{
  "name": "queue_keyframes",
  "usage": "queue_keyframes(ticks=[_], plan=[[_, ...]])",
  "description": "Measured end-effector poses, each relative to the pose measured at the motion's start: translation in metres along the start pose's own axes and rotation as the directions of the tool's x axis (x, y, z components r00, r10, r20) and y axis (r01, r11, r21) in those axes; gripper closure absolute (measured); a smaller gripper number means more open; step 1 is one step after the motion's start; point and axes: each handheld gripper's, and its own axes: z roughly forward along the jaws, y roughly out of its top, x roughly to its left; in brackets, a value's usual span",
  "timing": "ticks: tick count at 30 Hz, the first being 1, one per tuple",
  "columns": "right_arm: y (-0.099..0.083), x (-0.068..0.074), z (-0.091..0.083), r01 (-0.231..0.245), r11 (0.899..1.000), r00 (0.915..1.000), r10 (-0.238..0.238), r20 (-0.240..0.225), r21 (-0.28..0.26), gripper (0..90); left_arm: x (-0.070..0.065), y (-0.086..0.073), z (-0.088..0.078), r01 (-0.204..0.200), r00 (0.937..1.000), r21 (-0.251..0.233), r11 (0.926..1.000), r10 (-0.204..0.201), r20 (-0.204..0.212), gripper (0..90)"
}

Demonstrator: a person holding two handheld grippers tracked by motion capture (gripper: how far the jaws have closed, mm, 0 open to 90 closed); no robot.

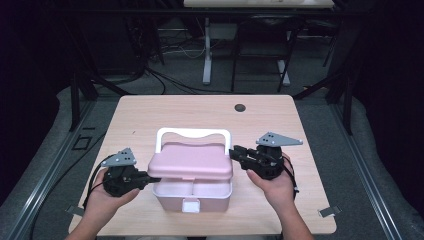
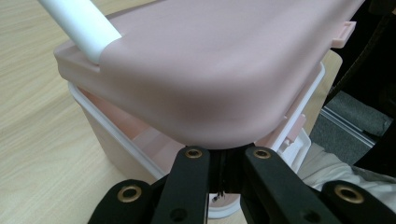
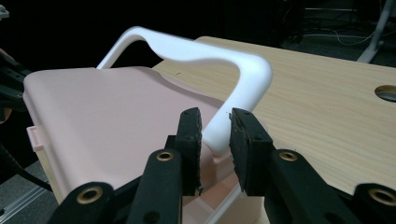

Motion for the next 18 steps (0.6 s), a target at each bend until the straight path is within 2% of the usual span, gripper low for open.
queue_keyframes(ticks=[5,9,18], plan=[[-0.002,0.0,-0.007,0.006,1.0,1.0,-0.006,-0.001,-0.011,78.3,-0.001,0.006,-0.003,-0.003,1.0,-0.011,0.9999,0.003,-0.006,90.0],[-0.007,-0.001,-0.01,0.009,1.0,0.9999,-0.009,0.013,-0.001,84.3,-0.001,0.012,-0.004,-0.008,0.9999,-0.011,0.9999,0.008,-0.014,90.0],[-0.024,0.0,-0.015,0.015,1.0,0.9994,-0.016,0.031,0.023,90.0,0.002,0.026,-0.008,-0.018,0.9995,-0.018,0.9997,0.017,-0.025,90.0]])
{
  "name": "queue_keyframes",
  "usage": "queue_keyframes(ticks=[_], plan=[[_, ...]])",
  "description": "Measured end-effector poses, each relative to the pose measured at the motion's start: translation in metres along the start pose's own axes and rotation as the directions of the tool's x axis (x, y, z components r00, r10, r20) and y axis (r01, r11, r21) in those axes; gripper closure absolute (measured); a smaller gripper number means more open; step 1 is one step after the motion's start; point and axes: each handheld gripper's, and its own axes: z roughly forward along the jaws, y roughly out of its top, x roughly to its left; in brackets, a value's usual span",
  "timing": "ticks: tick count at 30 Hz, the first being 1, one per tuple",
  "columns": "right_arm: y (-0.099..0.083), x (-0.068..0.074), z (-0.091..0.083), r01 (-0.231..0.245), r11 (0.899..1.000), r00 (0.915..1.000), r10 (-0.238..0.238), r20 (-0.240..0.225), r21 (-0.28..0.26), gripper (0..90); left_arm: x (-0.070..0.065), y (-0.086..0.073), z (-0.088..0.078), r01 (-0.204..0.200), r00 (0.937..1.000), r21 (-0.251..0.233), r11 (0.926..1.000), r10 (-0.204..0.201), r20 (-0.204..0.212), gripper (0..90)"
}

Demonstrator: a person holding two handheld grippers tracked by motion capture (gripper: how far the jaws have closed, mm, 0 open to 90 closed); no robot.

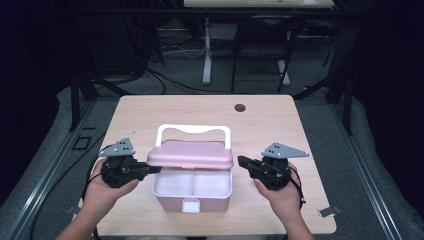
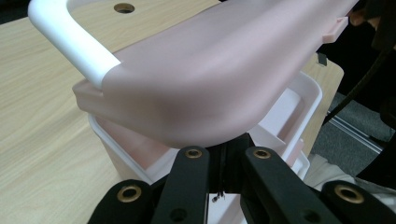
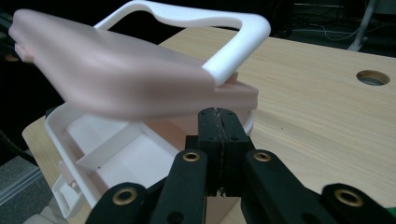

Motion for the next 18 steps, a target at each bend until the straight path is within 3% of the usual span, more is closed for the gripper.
queue_keyframes(ticks=[5,11,18], plan=[[-0.012,0.005,0.002,0.01,1.0,0.9997,-0.009,-0.024,0.017,90.0,0.003,0.006,-0.001,0.002,1.0,-0.004,1.0,-0.002,-0.002,90.0],[-0.019,0.014,0.007,0.032,0.998,0.9994,-0.032,-0.009,0.045,90.0,0.006,0.014,-0.002,0.007,1.0,-0.01,0.9999,-0.007,-0.004,90.0],[-0.025,0.021,0.018,0.055,0.996,0.997,-0.051,-0.059,0.067,90.0,0.011,0.024,-0.002,0.018,0.9998,-0.021,0.9996,-0.018,-0.009,90.0]])
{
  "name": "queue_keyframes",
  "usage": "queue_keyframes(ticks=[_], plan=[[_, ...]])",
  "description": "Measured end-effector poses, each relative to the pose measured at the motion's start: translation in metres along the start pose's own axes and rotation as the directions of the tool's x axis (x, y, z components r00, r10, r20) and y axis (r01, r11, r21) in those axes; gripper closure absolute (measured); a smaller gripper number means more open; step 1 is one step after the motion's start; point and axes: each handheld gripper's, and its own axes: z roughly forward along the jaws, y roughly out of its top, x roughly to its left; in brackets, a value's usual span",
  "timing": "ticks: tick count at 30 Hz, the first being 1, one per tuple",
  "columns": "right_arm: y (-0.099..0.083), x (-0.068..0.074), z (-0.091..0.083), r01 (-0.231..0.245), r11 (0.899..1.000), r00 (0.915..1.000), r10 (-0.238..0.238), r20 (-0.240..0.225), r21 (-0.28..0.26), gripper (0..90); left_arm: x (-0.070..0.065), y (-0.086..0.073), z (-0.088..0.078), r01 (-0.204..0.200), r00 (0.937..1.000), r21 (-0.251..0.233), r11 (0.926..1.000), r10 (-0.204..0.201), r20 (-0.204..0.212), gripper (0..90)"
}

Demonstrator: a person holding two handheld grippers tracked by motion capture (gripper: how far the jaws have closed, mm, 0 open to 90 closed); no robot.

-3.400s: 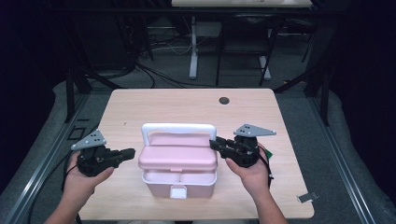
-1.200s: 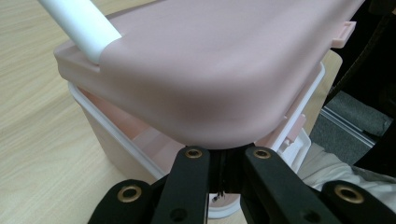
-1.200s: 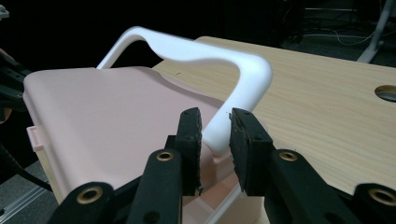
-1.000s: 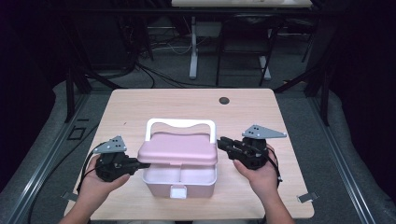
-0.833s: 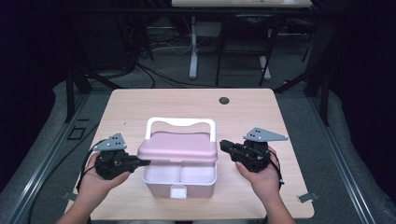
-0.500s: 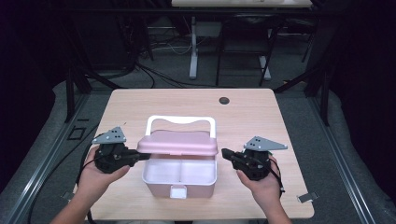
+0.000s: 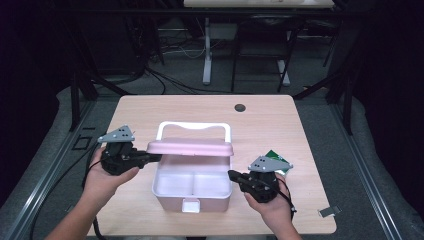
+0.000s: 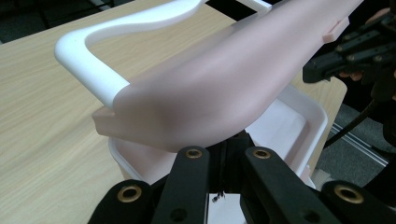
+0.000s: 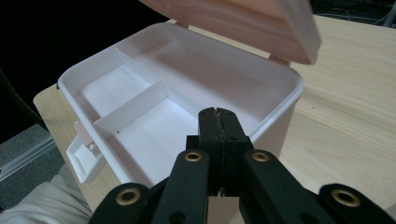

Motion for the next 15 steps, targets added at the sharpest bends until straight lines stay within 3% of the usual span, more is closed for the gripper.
queue_keyframes(ticks=[15], plan=[[-0.009,0.011,0.02,0.036,0.997,0.9985,-0.033,-0.043,0.068,90.0,0.008,0.016,0.001,0.01,0.9998,-0.015,0.9998,-0.01,-0.019,90.0]])
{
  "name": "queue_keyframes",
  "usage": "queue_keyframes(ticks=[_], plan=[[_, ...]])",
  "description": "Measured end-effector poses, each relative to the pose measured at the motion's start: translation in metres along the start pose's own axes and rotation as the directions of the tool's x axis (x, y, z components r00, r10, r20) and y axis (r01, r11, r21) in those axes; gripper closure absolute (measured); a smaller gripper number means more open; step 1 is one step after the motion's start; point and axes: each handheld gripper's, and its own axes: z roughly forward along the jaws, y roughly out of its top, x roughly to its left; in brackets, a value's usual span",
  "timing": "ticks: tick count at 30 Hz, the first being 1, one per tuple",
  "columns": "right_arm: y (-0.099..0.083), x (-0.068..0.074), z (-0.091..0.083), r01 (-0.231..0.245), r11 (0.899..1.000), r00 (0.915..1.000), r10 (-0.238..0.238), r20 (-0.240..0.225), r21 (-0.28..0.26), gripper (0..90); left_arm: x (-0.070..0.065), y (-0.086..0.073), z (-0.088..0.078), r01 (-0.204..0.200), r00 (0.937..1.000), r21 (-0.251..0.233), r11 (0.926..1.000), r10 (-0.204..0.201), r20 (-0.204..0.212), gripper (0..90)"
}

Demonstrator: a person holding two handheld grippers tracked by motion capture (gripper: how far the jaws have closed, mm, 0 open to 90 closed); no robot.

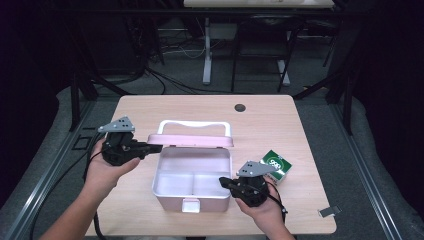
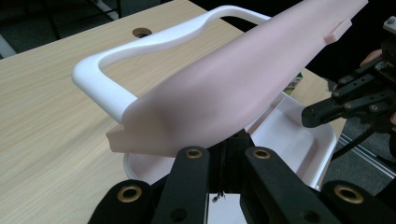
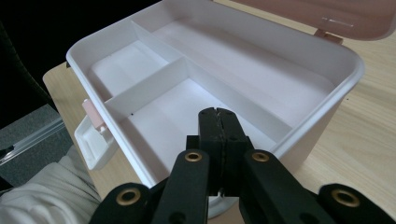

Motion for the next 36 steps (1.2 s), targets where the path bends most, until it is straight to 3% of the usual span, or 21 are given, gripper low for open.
queue_keyframes(ticks=[16,36], plan=[[-0.006,0.005,0.008,-0.001,1.0,0.9994,0.001,-0.036,0.013,90.0,0.011,0.016,0.005,0.025,0.9995,-0.021,0.9995,-0.025,-0.02,90.0],[-0.009,0.007,0.012,0.017,0.999,0.999,-0.016,-0.043,0.032,90.0,0.023,0.031,0.012,0.042,0.9978,-0.029,0.9987,-0.043,-0.05,90.0]])
